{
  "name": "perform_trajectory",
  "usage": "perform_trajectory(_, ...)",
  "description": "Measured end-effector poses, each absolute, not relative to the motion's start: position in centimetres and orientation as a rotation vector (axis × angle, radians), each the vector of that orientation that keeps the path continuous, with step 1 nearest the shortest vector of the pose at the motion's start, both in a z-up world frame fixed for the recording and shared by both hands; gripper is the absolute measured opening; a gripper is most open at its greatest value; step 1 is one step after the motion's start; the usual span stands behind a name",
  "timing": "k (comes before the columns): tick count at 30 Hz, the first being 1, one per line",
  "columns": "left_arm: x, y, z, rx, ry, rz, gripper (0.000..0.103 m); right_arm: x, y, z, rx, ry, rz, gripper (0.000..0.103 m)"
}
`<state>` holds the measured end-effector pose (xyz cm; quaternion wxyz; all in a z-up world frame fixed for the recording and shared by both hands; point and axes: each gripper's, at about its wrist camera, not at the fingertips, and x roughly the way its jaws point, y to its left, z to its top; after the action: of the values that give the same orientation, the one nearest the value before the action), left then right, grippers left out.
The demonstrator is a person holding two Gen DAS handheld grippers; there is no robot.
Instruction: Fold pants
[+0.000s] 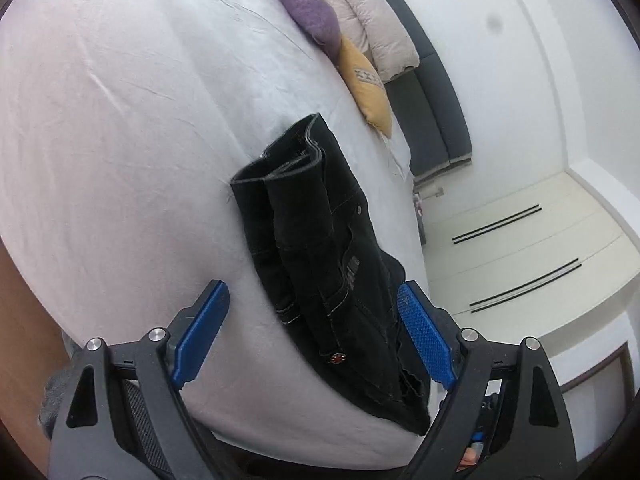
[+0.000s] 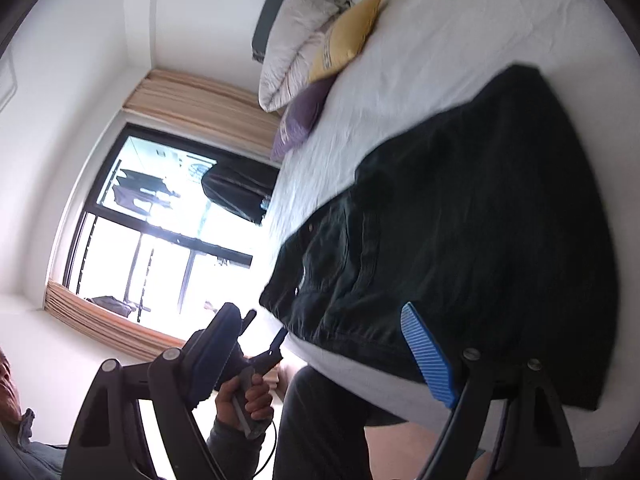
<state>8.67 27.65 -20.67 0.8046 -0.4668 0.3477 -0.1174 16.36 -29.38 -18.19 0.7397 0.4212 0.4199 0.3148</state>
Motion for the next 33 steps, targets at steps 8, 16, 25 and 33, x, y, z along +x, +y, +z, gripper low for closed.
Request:
perform_trajectory(8,10.7,26.2,-22.4,-1.087,0.688,-0.354,0.084,14.8,-30.2,-18.6,0.936,0.933,0.675,0.085)
perform_trajectory(16,11.4,28.5,-24.9,-1.265,0.638,-0.362,0.057,14.5,-30.1,-18.5,0.951,0.934,0.686,0.085)
perform_trajectory(25,12.3,28.8,-26.3,-1.277,0.662,-0.295,0.009,15.4,-28.8,-17.8,0.939,0.935,0.709,0.085)
perform_trajectory(33,13.3,28.5,-24.3,-1.231,0.647,-0.298,0.006,18.5,-26.8,-17.9,0.865,0.96,0.632,0.085)
